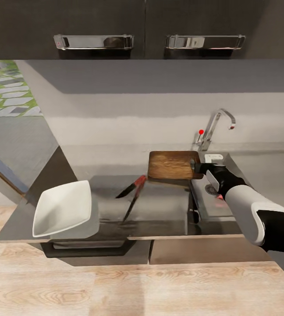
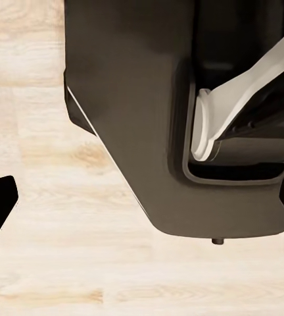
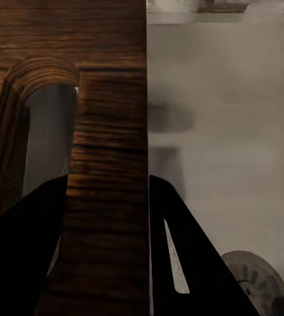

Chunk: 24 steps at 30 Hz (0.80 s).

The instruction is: In the kitchen, take the Vidalia onion out of the sink, dice it on the chopping board with the paring knife, put the diced onion into the bowl on the countertop, then place both the paring knife and the chopping board into the sink.

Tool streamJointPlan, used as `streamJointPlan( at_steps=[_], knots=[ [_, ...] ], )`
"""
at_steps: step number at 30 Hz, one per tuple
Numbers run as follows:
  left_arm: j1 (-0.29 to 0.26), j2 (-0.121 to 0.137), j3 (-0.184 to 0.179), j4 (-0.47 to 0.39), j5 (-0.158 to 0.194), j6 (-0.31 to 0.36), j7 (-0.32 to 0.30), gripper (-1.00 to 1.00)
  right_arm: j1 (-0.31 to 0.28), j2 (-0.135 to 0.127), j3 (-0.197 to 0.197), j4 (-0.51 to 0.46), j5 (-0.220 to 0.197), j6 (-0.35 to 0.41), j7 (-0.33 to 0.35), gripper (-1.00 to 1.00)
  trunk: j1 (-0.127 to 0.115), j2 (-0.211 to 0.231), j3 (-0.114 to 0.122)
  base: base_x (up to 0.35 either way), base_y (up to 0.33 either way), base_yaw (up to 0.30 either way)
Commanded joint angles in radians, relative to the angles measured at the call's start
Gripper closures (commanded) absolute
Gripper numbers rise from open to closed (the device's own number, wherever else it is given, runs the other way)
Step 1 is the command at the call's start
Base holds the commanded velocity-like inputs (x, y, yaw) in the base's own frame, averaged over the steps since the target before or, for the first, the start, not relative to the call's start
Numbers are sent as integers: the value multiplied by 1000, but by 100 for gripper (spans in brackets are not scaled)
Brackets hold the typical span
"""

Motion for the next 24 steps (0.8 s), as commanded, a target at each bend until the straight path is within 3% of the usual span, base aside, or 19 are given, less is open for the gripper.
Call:
streamJointPlan(
  at_steps=[1,24],
  knots=[
    [1,0,-1,-2,1,-1,0,-100,0,1,-5,-2,5,6,0,100,1,-2,0,124,59,-85],
    [1,0,-1,-2,1,-1,0,-100,0,3,-3,0,5,4,1,100,1,-2,5,82,48,-10]
  ],
)
